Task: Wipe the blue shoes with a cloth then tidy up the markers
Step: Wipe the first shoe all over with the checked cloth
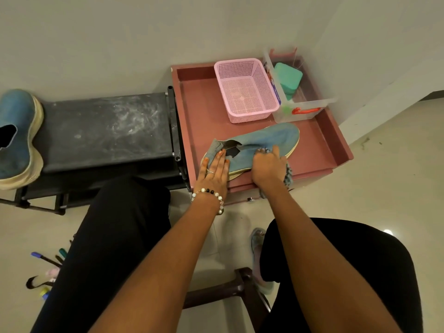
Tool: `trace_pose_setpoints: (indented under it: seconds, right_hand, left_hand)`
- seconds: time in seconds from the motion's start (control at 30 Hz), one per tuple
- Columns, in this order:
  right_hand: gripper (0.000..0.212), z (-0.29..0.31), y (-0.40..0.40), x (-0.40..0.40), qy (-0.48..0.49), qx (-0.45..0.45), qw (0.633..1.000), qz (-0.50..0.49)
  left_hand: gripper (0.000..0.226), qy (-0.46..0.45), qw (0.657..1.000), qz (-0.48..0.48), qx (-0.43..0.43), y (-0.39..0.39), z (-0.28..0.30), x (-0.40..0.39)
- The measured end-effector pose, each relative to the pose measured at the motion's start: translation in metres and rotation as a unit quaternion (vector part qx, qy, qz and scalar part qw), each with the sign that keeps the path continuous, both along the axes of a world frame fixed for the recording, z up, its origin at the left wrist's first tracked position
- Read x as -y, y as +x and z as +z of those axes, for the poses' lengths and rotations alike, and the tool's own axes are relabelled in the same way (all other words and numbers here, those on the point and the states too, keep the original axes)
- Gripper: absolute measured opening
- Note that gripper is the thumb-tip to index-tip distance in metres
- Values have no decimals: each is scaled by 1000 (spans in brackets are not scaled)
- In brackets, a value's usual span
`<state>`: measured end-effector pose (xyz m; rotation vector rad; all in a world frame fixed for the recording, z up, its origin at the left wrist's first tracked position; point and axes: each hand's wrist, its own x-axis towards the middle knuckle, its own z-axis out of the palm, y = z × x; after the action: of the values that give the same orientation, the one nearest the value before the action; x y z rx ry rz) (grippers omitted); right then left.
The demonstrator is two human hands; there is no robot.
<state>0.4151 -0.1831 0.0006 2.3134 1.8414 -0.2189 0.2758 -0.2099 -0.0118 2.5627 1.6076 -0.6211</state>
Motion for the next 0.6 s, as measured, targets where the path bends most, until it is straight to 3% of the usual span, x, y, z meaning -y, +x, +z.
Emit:
trace_pose_setpoints:
  seconds: [0.17,0.33,0.47,0.53,0.6]
  right_hand:
    - [46,-6,0,14,-33,-116,988,97]
    - [36,-1,5,10,-10,-60,997,51]
    - [41,2,-35,27,32,-132,991,22]
    - [53,-2,-20,31,6,-191,981,41]
    - [53,0,8,35,-22,-173,984,43]
  left_hand:
    - [74,-5,1000,-8,-3,-1,-1,0]
    - [67,0,1000,-4,-8,0,-2,-1]
    - [65,1,1000,0,-4,-1,-7,-3]
    - [65,-11,1000,-4,1,-2,-7,-2]
    - [66,-6,1000,-11,12,-2,-6,-2]
